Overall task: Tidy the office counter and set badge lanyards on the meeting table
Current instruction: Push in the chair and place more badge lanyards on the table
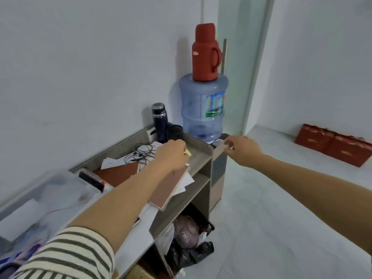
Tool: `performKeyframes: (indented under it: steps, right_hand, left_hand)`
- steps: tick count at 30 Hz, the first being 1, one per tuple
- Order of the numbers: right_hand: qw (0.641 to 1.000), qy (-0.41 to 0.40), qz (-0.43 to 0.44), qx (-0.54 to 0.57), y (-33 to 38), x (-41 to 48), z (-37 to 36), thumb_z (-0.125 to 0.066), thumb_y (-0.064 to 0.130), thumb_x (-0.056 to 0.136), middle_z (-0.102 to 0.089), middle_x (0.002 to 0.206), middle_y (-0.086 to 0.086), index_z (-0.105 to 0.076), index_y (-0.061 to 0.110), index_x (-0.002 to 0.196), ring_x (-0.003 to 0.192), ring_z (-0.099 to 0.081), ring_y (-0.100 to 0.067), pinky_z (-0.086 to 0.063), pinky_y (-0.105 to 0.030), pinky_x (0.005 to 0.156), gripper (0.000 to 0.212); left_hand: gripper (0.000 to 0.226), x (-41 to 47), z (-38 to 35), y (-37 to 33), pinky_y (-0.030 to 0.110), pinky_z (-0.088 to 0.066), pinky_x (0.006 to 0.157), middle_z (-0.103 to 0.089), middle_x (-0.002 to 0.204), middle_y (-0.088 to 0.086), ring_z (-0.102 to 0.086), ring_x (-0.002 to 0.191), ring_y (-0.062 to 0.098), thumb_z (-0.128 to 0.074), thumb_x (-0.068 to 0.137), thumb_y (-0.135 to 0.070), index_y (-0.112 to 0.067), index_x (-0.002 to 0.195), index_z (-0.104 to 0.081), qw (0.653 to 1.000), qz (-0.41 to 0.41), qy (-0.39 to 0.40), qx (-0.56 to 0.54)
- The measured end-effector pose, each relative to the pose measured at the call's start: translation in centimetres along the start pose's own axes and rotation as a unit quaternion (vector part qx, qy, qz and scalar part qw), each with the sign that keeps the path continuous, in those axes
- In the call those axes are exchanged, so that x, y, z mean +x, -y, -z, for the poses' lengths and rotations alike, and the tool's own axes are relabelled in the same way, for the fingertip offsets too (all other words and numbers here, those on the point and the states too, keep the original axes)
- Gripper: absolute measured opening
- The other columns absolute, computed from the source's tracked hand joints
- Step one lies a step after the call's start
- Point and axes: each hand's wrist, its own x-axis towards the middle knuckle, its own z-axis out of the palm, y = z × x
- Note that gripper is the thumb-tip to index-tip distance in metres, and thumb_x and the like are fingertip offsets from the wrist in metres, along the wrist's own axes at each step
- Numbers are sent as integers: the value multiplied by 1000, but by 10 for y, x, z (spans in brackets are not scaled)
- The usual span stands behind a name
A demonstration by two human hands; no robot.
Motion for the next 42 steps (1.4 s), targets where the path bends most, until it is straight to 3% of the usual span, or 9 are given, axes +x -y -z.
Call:
performKeyframes:
  steps: [7,11,17,25,36,42]
  right_hand:
    - [990,13,-132,-51,-175,-41,35,-53,37,94,-63,124,1,-56,26,128,109,-59,-23,-51,-36,85,36]
    - [978,0,-194,-71,-260,-46,50,-52,36,94,-63,124,0,-55,25,129,110,-59,-24,-50,-36,85,37]
    - [953,-22,-288,-90,-374,-22,73,-52,34,95,-62,126,0,-52,24,133,111,-59,-25,-48,-35,83,39]
    - [896,-55,-436,-68,-502,-18,121,-52,36,95,-60,129,1,-52,24,133,116,-57,-24,-45,-35,87,40]
    - [819,-75,-567,-52,-708,-55,150,-52,39,94,-61,127,2,-53,26,132,116,-57,-24,-48,-35,90,40]
    - [773,-94,-627,-24,-830,-83,192,-53,39,94,-61,128,0,-53,25,132,117,-56,-24,-46,-34,87,40]
  left_hand:
    - [25,57,-68,-147,35,-46,75,-61,111,4,-58,97,27,-53,90,-28,-16,110,-60,989,-134,65,15]
    - [17,109,-96,-224,37,-50,79,-63,101,6,-59,88,26,-50,90,-26,-14,99,-58,972,-206,105,34]
    - [27,207,-145,-337,33,-46,80,-60,115,5,-59,101,27,-50,91,-27,-17,116,-57,954,-273,121,39]
    - [24,312,-176,-512,32,-43,73,-62,111,4,-59,97,25,-51,90,-23,-17,112,-59,902,-402,146,64]
    - [27,358,-263,-762,34,-49,80,-61,116,2,-59,102,24,-51,91,-24,-18,116,-59,820,-539,181,62]
    - [28,377,-286,-910,33,-48,76,-61,114,4,-60,99,25,-50,91,-24,-16,116,-59,785,-588,188,57]
